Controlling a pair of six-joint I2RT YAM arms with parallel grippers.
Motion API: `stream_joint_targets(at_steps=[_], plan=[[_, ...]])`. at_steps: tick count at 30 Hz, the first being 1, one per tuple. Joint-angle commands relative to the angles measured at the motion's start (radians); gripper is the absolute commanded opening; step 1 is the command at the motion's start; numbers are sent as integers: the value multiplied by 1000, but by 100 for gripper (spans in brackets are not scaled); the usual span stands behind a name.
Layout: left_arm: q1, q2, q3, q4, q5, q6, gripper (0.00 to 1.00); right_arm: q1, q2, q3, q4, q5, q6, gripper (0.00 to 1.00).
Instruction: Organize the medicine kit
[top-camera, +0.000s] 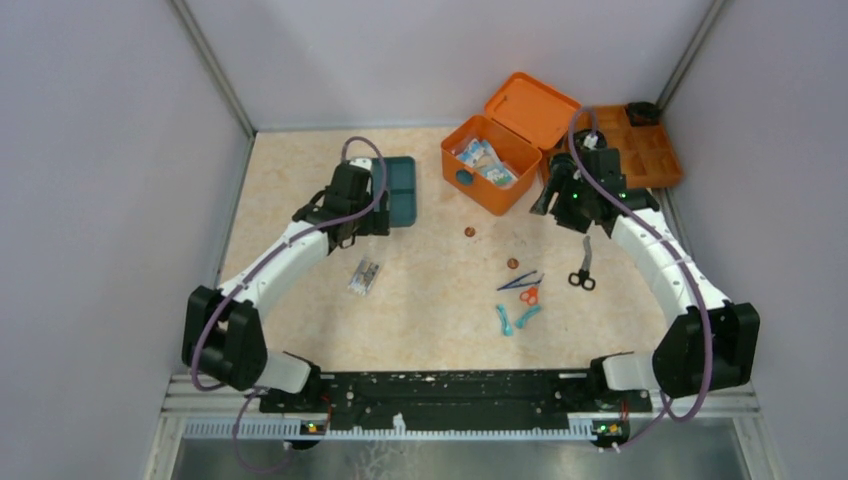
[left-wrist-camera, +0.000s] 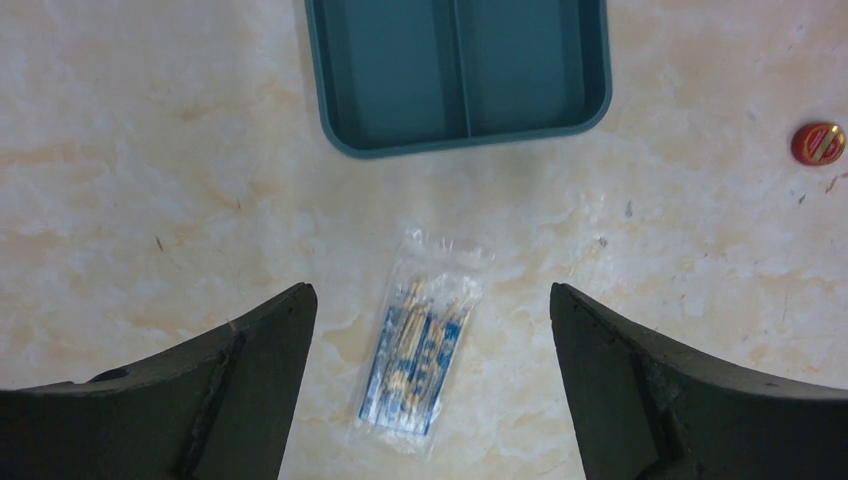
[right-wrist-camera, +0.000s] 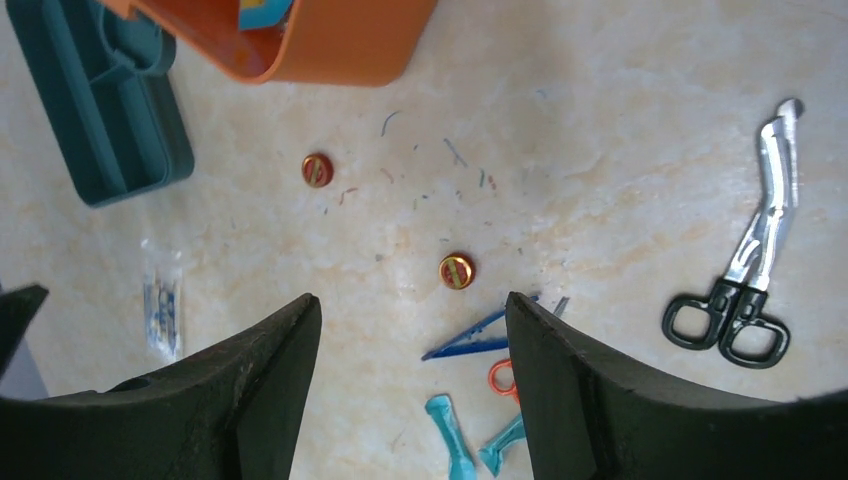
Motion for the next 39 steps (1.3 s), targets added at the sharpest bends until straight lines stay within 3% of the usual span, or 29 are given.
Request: stream_joint_targets(at_steps=[1,4,9,16,19,22,31,39], plan=[[6,120,173,-34,17,24,91,53,-6,8,28,-53,-65,68],[8,221,266,-47,50,25,85,56,-45,-55,54,-58,-73,68],[8,401,433,-127,-8,37,78,56,-100,-116,66,-62,-91,68],[16,537,531,-112,-56,71,67,56,-133,-163,80,-103,-111,67],[24,566,585,-176,-52,54,66,56,-149,-180,88,-153,-127,67],[23,503,514,-201,-13,21,65,59,-174,-190,81,-179,-141,66],[24,199,92,-175,92,-80,68,62,-185,-245,132,-217,-111,66],[24,315,100,-206,145,-46,67,64,-173,-256,149,-229,-103,66]])
